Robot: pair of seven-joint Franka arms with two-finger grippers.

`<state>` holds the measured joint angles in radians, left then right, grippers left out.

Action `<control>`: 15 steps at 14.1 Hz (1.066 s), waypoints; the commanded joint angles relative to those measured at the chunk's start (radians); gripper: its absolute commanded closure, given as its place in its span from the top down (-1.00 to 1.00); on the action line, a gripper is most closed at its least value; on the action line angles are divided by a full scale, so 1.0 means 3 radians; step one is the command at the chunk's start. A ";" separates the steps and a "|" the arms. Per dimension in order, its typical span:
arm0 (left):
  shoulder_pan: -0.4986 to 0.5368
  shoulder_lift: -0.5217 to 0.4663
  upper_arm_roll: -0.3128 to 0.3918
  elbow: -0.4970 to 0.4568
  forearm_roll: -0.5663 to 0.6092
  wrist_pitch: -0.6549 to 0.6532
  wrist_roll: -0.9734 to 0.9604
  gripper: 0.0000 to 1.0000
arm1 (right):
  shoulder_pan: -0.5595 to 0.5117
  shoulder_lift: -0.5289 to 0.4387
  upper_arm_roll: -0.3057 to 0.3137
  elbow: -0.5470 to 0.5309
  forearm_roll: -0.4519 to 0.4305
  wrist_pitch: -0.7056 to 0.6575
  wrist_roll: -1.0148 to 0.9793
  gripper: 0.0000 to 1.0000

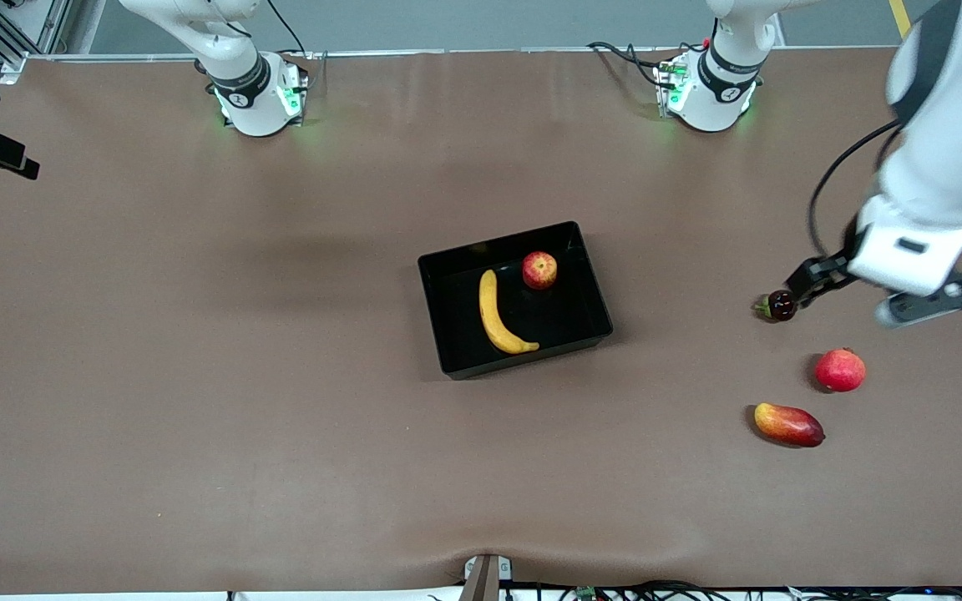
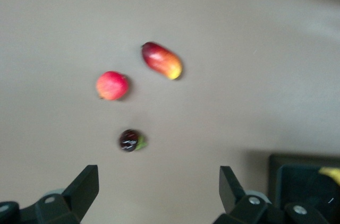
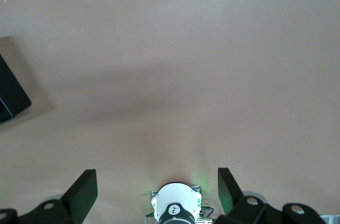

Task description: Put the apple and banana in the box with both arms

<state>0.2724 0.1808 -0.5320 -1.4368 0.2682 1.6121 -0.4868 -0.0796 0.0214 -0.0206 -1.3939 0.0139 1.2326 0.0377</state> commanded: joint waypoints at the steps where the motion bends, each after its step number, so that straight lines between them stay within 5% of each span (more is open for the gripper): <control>1: 0.0252 -0.0346 -0.0011 -0.0165 -0.0269 -0.0178 0.0435 1.00 | -0.0087 -0.0082 0.0053 -0.0068 0.0046 -0.0008 -0.0034 1.00; 4: 0.0162 -0.0668 0.0283 -0.0338 -0.0438 -0.0280 0.0875 1.00 | -0.0087 -0.0082 0.0053 -0.0068 0.0046 -0.0008 -0.0034 1.00; 7: -0.0721 -0.1082 0.1397 -0.0732 -0.0796 -0.0281 0.1131 1.00 | -0.0087 -0.0082 0.0053 -0.0068 0.0046 -0.0008 -0.0034 1.00; 8: -0.0881 -0.1185 0.1557 -0.0814 -0.0797 -0.0291 0.1132 1.00 | -0.0087 -0.0082 0.0053 -0.0068 0.0046 -0.0008 -0.0034 1.00; 15: -0.0918 -0.1105 0.1569 -0.0585 -0.0807 -0.0480 0.1224 1.00 | -0.0092 -0.0082 0.0053 -0.0068 0.0046 -0.0008 -0.0034 1.00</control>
<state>0.0005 -0.1798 -0.0656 -1.6530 0.0438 1.4783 -0.1365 -0.0809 0.0214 -0.0205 -1.3952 0.0141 1.2325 0.0377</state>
